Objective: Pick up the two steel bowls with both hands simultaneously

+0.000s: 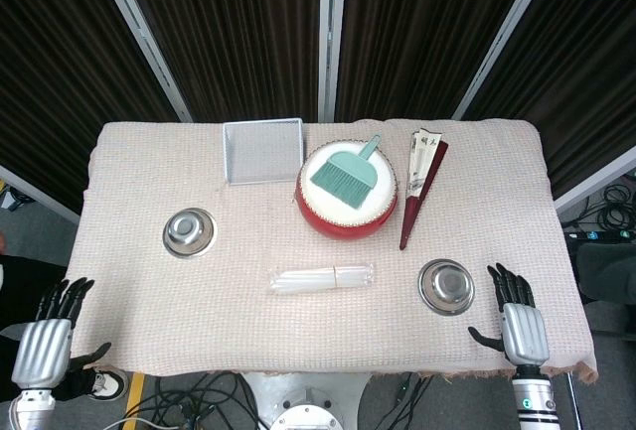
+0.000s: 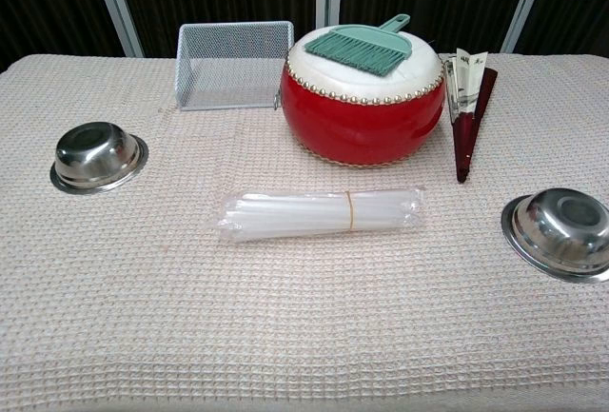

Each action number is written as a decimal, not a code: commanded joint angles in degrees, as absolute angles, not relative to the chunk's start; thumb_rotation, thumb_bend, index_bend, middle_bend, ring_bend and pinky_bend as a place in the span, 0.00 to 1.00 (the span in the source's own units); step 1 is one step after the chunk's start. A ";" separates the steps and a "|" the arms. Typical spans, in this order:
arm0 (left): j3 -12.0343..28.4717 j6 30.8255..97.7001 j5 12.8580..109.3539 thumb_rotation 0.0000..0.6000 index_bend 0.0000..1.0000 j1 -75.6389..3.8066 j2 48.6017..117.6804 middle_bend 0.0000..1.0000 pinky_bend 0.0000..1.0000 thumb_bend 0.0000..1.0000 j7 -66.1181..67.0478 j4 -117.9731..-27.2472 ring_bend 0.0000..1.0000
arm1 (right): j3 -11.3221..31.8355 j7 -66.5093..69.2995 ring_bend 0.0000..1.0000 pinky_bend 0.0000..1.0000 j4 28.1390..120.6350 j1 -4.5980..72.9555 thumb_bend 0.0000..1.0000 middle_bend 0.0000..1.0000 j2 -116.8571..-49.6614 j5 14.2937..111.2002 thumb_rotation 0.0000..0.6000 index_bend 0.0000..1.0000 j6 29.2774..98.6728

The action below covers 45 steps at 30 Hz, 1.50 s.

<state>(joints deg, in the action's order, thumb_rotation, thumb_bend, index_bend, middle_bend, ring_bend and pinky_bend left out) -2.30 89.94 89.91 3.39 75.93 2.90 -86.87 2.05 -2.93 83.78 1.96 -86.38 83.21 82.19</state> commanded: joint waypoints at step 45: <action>7.21 24.82 76.25 1.00 0.14 -43.08 84.49 0.10 0.06 0.11 -18.98 -54.09 0.00 | 9.76 -24.81 0.00 0.00 95.35 19.85 0.05 0.00 -83.15 47.16 1.00 0.00 60.07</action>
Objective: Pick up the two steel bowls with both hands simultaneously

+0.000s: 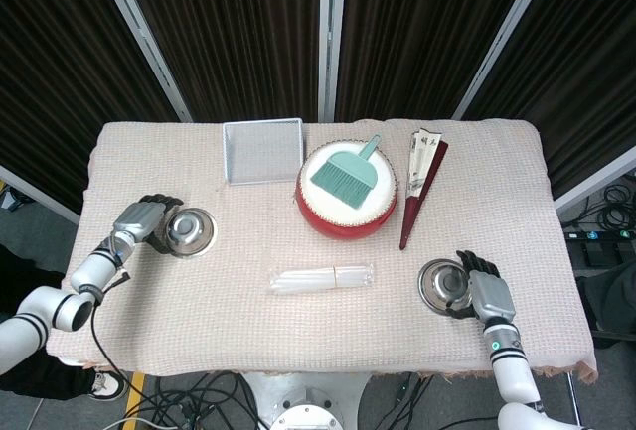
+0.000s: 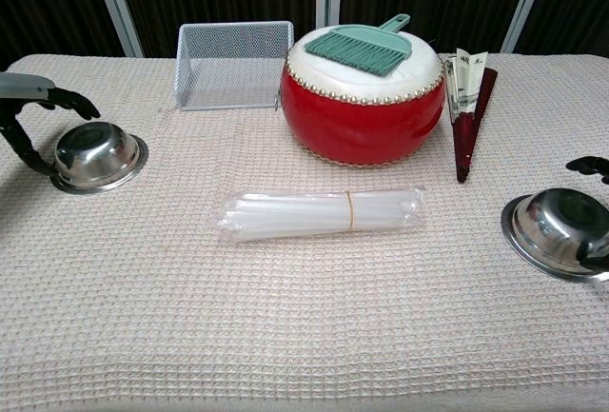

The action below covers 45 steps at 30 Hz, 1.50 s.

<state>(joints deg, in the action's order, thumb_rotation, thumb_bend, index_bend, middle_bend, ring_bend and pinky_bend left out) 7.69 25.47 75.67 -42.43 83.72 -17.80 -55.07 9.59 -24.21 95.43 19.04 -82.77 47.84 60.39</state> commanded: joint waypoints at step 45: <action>10.75 58.53 76.69 1.00 0.45 -32.72 71.02 0.46 0.58 0.22 -25.61 -76.07 0.43 | 9.40 -0.45 0.34 0.41 99.70 15.28 0.16 0.42 -76.70 68.64 1.00 0.46 76.10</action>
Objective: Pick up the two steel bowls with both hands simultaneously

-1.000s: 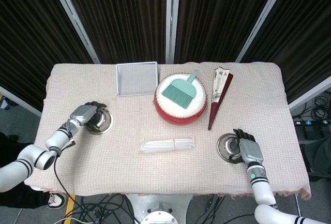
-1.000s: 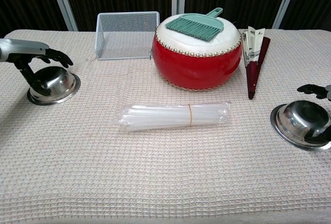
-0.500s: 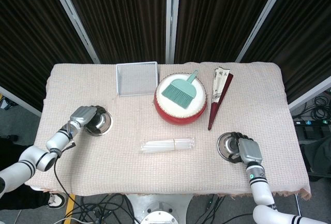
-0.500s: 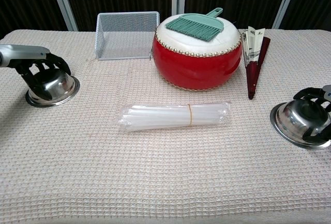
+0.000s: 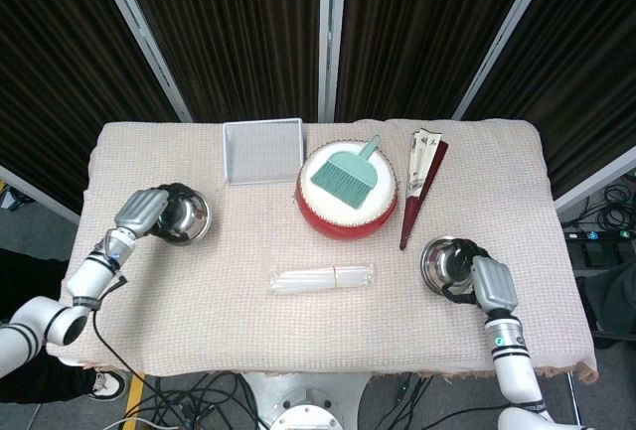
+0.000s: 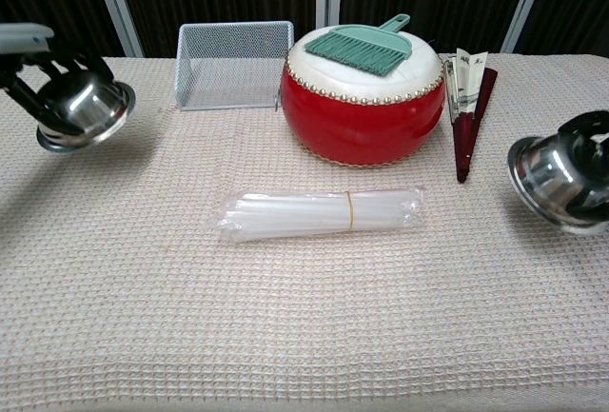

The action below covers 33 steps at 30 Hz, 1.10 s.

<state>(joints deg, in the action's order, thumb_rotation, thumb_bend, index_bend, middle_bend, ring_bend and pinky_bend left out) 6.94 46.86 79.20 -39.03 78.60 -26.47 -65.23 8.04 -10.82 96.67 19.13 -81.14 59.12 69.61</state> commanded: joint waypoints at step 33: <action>13.39 76.50 82.22 1.00 0.47 -27.83 93.75 0.46 0.58 0.23 -39.41 -102.21 0.44 | 18.27 58.49 0.35 0.42 88.62 34.67 0.16 0.42 -105.30 83.77 1.00 0.46 67.82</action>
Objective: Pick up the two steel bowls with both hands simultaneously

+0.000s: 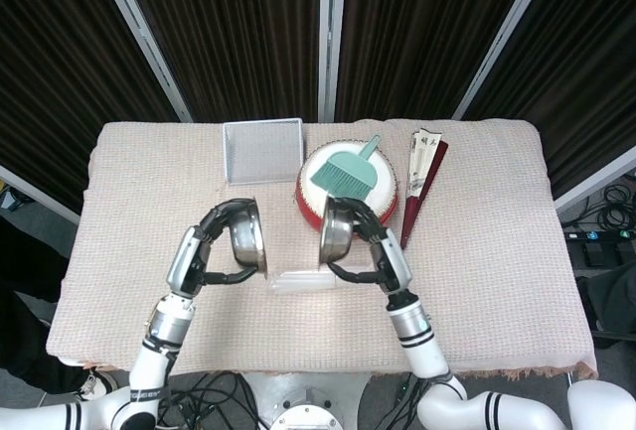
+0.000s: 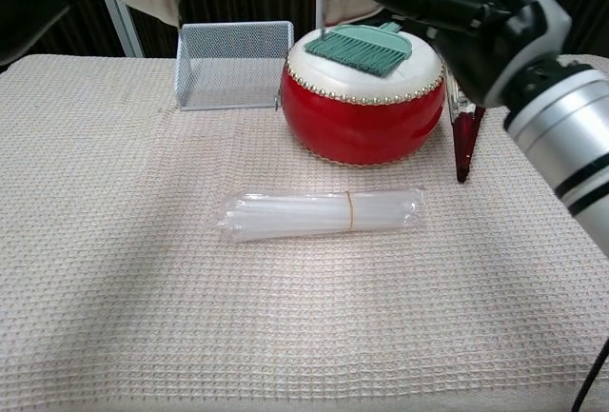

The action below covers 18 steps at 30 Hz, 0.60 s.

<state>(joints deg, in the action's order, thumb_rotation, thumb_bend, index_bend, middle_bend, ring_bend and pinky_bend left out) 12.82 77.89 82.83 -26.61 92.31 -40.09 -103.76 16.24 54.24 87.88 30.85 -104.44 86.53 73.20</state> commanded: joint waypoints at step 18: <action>18.27 72.20 79.09 1.00 0.47 -31.93 95.47 0.46 0.58 0.23 -39.14 -98.81 0.44 | 19.36 65.38 0.35 0.42 89.99 35.73 0.17 0.42 -102.46 80.96 1.00 0.46 64.48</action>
<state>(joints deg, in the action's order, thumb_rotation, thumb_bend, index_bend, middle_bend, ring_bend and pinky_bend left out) 18.39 72.54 79.01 -31.62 95.19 -39.14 -98.82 19.40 65.77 89.86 35.22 -102.26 81.03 65.07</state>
